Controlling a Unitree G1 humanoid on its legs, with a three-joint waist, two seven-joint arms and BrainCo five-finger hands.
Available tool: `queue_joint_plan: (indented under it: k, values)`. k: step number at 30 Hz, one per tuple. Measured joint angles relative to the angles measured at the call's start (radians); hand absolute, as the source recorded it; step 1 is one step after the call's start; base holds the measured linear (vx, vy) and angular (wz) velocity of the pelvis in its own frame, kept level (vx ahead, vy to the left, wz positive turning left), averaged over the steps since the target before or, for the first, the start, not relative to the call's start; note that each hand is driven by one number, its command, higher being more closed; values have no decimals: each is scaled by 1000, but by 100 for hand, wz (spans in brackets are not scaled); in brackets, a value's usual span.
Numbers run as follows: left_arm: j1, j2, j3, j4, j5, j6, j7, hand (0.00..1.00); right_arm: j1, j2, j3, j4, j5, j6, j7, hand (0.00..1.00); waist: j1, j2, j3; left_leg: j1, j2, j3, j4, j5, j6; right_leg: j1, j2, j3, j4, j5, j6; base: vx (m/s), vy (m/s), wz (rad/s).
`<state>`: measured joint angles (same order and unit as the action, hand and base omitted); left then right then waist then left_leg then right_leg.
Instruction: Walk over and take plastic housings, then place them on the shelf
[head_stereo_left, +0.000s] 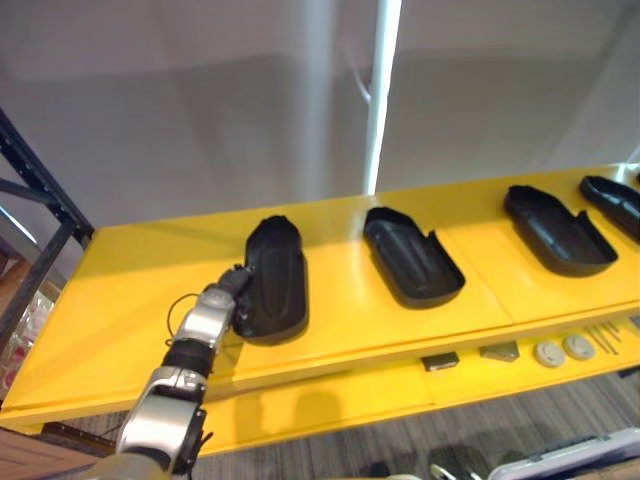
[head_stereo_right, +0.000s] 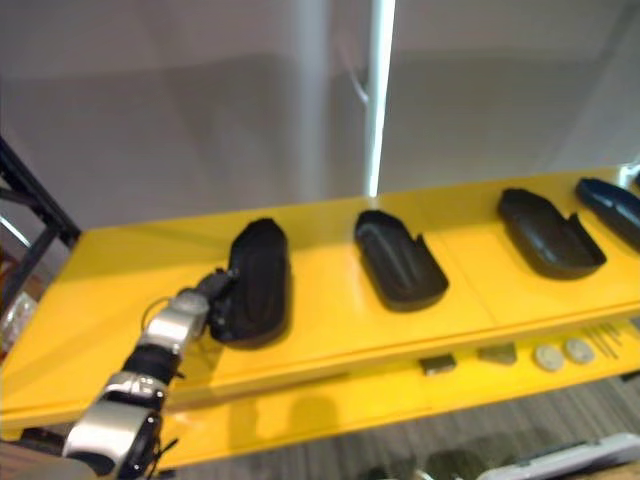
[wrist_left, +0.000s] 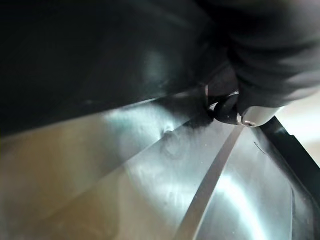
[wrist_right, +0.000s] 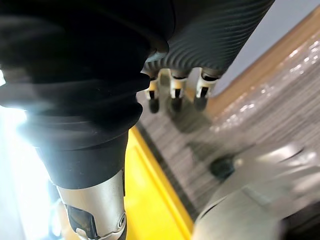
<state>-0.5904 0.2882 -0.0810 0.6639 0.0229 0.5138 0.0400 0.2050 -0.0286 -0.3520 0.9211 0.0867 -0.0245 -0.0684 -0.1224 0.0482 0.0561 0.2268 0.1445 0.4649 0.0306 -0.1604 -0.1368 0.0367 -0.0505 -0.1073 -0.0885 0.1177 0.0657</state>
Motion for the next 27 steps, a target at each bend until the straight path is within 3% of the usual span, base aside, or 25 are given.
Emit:
queue_joint_plan:
  k: [7, 8, 19, 27]
  values:
    - [-14, 5, 39, 57, 35, -51, 17, 100, -12, -1, 0, 12, 18, 1, 0, 0, 0, -4, 2, -1, 0, -20, -4, 4, 0, 5, -2, -16, 0, -2, 1, -19, -23, 7]
    - [-19, 9, 39, 64, 35, -55, 15, 0, -10, -1, -1, 14, 18, 2, 0, 0, 0, -4, 3, -1, 0, -20, -4, 4, 0, 6, -2, -19, 0, -3, 1, -14, -11, 5]
    - [-34, 23, 40, 68, 65, -55, -48, 0, -6, -2, -61, 42, 18, 3, 2, 0, -1, -1, 6, -1, 0, -20, -12, 4, -1, 5, -1, -23, 0, -8, 2, -1, -1, 0]
    - [-38, 55, 27, 68, 73, -82, -117, 0, -11, 0, -88, 43, 17, 1, 3, 0, -1, 1, 15, -1, 0, -22, -13, 4, -1, 5, -1, -24, 0, -9, 2, -4, -3, 0]
